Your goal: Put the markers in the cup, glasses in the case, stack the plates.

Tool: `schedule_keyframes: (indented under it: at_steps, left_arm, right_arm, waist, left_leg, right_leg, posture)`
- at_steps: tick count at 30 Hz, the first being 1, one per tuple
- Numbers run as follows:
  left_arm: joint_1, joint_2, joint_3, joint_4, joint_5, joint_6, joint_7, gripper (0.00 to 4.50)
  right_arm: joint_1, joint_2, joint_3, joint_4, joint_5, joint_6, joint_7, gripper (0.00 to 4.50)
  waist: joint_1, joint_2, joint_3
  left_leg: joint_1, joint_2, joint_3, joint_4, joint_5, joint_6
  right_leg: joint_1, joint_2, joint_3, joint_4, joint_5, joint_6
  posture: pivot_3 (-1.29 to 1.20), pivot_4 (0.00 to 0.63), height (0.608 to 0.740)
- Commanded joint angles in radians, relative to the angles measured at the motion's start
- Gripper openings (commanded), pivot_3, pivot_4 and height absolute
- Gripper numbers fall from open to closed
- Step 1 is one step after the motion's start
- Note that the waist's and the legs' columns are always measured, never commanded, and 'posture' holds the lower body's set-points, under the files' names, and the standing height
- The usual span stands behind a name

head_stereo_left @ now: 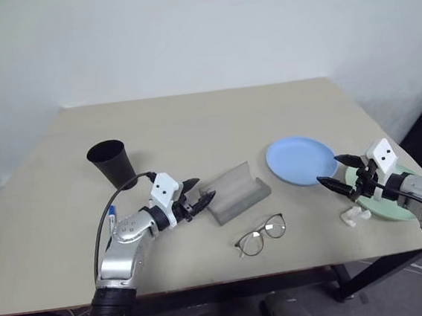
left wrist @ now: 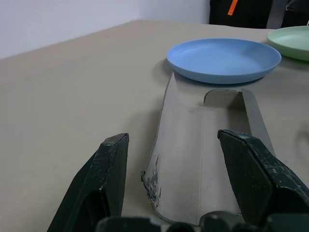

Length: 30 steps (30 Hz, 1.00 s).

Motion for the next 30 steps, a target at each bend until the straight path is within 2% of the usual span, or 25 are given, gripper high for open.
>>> schedule_keyframes:
  at_steps: [1,7,14,17,25,30]
  left_arm:
    - [-0.022,-0.010,0.000,-0.038,-0.014,-0.004,0.008,3.09]
    - [-0.035,-0.021,-0.005,-0.021,-0.010,-0.011,0.010,3.09]
    - [-0.051,-0.040,-0.015,0.005,-0.004,-0.023,0.005,3.09]
    - [-0.059,-0.043,-0.017,0.014,-0.003,-0.026,0.000,3.09]
    - [-0.091,-0.037,-0.034,-0.007,-0.047,0.018,-0.071,3.09]
    - [-0.078,-0.016,-0.069,-0.053,-0.065,0.047,-0.137,3.09]
  right_arm:
    - [-0.003,-0.017,-0.005,-0.052,-0.012,0.015,-0.020,4.31]
    - [-0.024,-0.027,0.002,0.003,-0.105,-0.003,-0.107,4.31]
    - [-0.011,-0.053,-0.019,-0.040,-0.129,0.082,-0.140,4.31]
    - [-0.010,-0.059,-0.034,-0.068,-0.111,0.172,-0.154,4.31]
    - [-0.061,-0.059,-0.091,-0.199,-0.005,0.644,-0.221,4.31]
    - [-0.069,-0.066,-0.031,-0.212,-0.037,0.747,-0.260,4.31]
  waist:
    - [0.000,0.000,0.000]
    - [0.000,0.000,0.000]
    - [0.000,0.000,0.000]
    - [0.000,0.000,0.000]
    - [0.000,0.000,0.000]
    - [0.000,0.000,0.000]
  left_leg:
    - [0.000,0.000,0.000,0.000,0.000,0.000]
    - [0.000,0.000,0.000,0.000,0.000,0.001]
    - [0.000,0.000,0.000,0.000,0.000,0.001]
    - [0.000,-0.001,0.000,0.000,-0.001,0.001]
    - [-0.001,-0.001,0.000,0.000,-0.001,0.001]
    - [-0.001,0.000,0.000,-0.001,-0.001,0.002]
  right_leg:
    - [0.000,0.000,0.000,0.000,0.000,0.000]
    - [0.000,0.000,0.000,-0.001,0.000,0.000]
    - [0.000,0.000,0.000,-0.001,0.000,0.000]
    - [0.000,0.000,0.000,-0.001,0.000,0.000]
    - [0.000,0.000,0.000,-0.002,0.000,0.001]
    - [0.001,0.000,0.000,-0.006,0.000,0.001]
  posture:
    - [0.00,0.000,0.739]
    - [0.00,0.000,0.739]
    - [0.00,0.000,0.739]
    - [0.00,0.000,0.739]
    - [0.00,0.000,0.739]
    - [0.00,0.000,0.739]
